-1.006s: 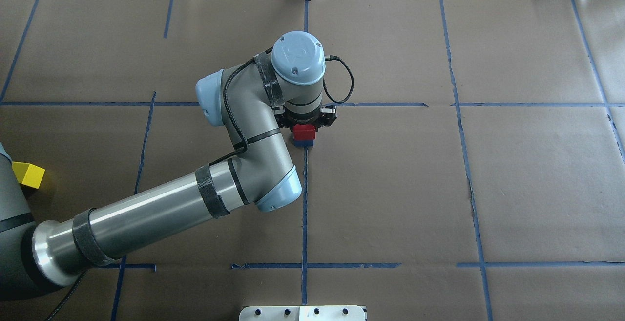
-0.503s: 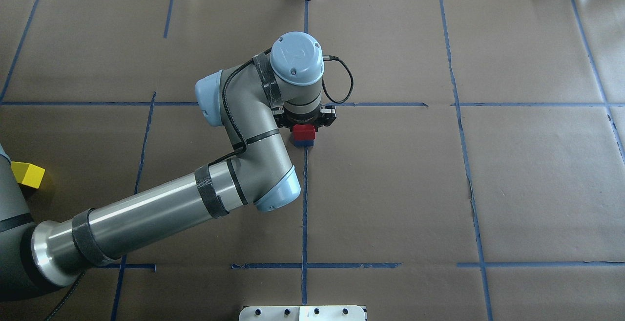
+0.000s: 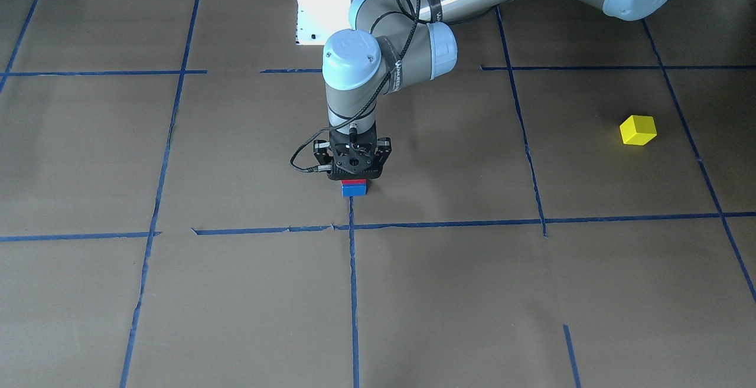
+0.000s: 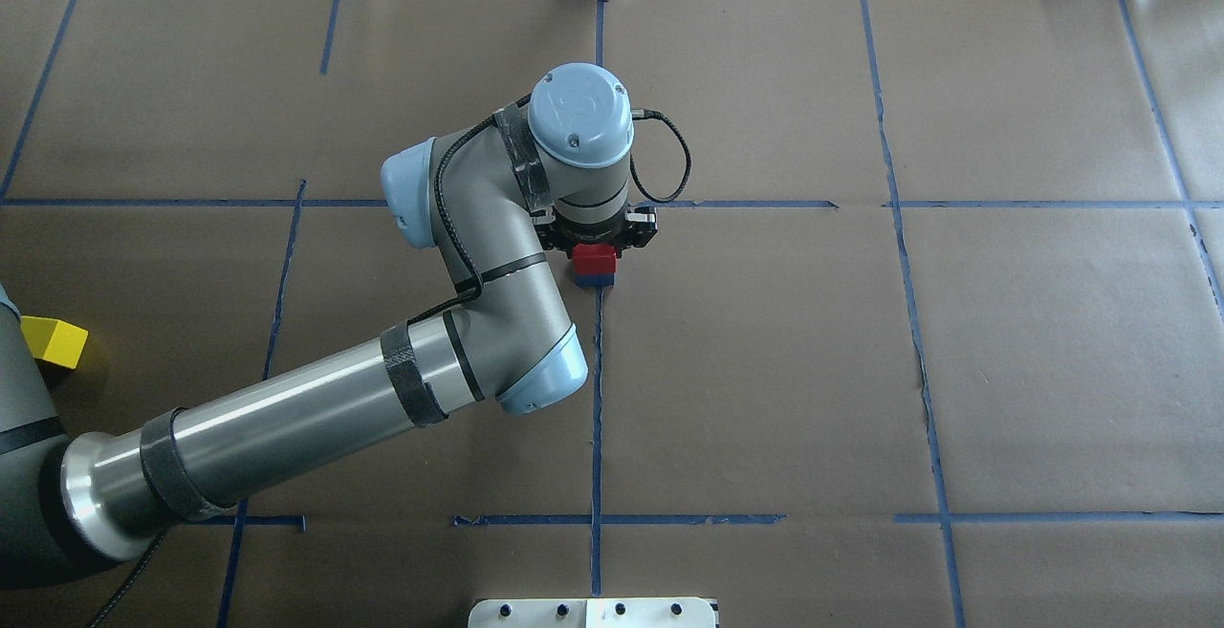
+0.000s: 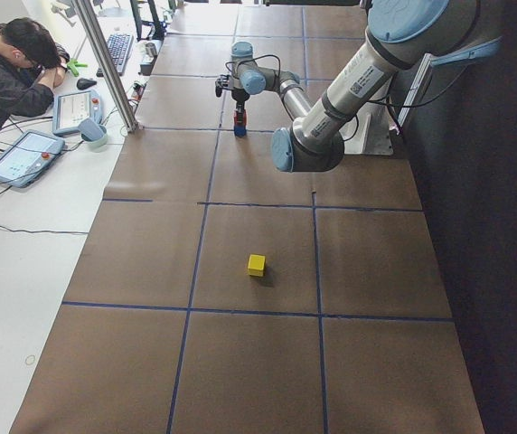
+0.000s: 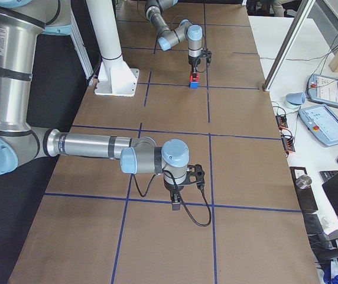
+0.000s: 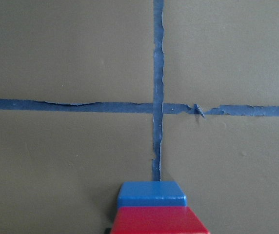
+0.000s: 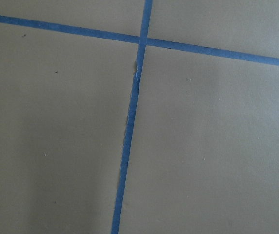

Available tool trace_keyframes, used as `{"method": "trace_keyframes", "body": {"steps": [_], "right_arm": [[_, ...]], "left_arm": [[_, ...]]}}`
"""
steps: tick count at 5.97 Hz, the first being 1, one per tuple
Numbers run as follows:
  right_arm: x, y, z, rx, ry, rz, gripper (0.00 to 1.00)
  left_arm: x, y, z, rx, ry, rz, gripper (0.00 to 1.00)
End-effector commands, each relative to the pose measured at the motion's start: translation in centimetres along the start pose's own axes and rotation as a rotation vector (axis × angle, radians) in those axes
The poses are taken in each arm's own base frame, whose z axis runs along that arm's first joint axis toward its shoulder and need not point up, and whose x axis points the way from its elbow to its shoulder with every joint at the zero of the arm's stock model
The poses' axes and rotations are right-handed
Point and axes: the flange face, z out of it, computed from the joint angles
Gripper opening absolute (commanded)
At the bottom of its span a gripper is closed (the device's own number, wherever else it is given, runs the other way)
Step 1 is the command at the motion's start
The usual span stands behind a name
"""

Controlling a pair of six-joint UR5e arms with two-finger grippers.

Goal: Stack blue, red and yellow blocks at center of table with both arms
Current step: 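Lower the red cube onto the blue cube and open the left gripper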

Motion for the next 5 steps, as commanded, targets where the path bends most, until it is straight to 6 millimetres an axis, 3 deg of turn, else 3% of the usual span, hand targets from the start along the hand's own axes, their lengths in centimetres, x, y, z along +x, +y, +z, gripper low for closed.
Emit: {"method": "trace_keyframes", "body": {"steps": [1,3,5], "right_arm": [[0.0,0.0,0.0,0.0,0.0,0.0,1.0],[-0.05,-0.02,-0.06,0.001,0.0,-0.001,1.0],[-0.05,-0.02,-0.06,0.001,0.0,-0.001,1.0]], "left_arm": [[0.0,0.0,0.0,0.0,0.001,0.0,0.52],[0.13,-0.01,-0.12,0.007,0.018,0.005,0.61],[0.14,-0.01,-0.14,0.008,0.02,0.004,0.85]]}}
